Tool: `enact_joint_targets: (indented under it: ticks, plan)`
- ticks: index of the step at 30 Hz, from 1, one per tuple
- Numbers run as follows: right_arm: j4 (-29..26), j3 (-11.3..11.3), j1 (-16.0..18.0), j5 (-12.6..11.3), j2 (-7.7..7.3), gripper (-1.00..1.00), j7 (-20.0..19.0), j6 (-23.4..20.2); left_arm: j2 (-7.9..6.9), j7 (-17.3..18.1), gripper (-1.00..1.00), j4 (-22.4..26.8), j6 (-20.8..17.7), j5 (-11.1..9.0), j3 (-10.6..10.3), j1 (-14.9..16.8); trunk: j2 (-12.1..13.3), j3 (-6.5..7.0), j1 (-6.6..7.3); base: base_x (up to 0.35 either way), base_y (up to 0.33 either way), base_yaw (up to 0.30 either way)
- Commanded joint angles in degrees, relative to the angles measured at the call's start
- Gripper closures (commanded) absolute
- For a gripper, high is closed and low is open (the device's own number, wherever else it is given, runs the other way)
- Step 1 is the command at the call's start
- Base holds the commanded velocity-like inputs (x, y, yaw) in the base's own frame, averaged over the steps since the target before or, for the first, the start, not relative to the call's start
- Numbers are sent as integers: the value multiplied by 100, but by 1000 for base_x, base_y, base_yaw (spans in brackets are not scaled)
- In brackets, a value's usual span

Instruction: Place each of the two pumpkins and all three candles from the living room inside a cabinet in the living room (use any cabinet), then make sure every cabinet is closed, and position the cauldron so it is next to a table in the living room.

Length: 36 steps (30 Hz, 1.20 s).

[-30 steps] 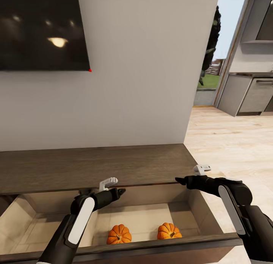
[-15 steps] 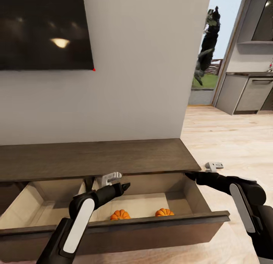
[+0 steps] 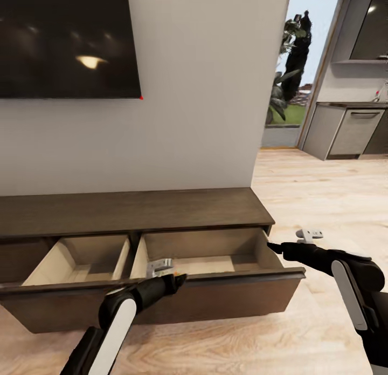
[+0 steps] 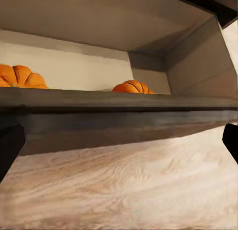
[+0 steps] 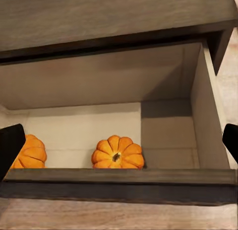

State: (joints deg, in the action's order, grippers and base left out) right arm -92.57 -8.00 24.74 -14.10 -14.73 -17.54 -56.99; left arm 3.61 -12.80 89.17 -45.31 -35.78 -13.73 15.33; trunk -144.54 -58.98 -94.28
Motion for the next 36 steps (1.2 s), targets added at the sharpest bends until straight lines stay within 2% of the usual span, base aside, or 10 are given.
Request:
enact_joint_targets:
  ticks: [1, 7, 14, 17, 26, 28, 29, 31, 35, 36]
  plan:
    - [-4, -4, 4, 21, 1, -100, -39, -25, -9, -57, -100, 10, 47, -36, -21, -50, -3, -5, 5, -346, 0, 0]
    - [-4, 15, 4, 24, 4, -100, -39, -23, -40, -64, -100, 12, 282, 248, -187, -215, -3, -5, 5, -334, 0, 0]
    - [0, 14, 4, 24, 5, -100, -39, -23, -76, -89, -100, -100, 337, 365, -207, -241, -3, -5, 5, -112, 0, 0]
    - [-2, -8, 4, 28, 0, -100, -39, -23, -139, -90, -100, -727, 722, 634, -164, -240, -3, -5, 5, -23, 0, 0]
    - [-2, -47, 11, 30, -11, -100, -39, -23, -173, -102, -100, -2050, 1463, 954, -137, -84, -3, -5, 5, -6, 0, 0]
    - [-2, -49, 12, 30, -12, -100, -39, -23, -174, -104, -100, -2339, 1594, 984, -134, 2, -3, -5, 5, -1, 0, 0]
    - [-2, -50, 12, 29, -12, -100, -39, -23, -177, -104, -100, -2683, 1743, 1004, -133, 120, -3, -5, 5, 0, 0, 0]
    - [-2, -51, 16, 29, -12, -100, -39, -23, -180, -103, -100, -3046, 1899, 1009, -132, 246, -3, -5, 5, 0, 0, 0]
    - [-5, -53, 19, 30, -13, -100, -39, -23, -185, -99, -100, -3583, 2205, 1002, -134, 413, -3, -5, 5, 0, 0, 0]
    - [-5, -56, 20, 30, -13, -100, -39, -23, -187, -96, -100, -3744, 2388, 1000, -135, 456, -3, -5, 5, 0, 0, 0]
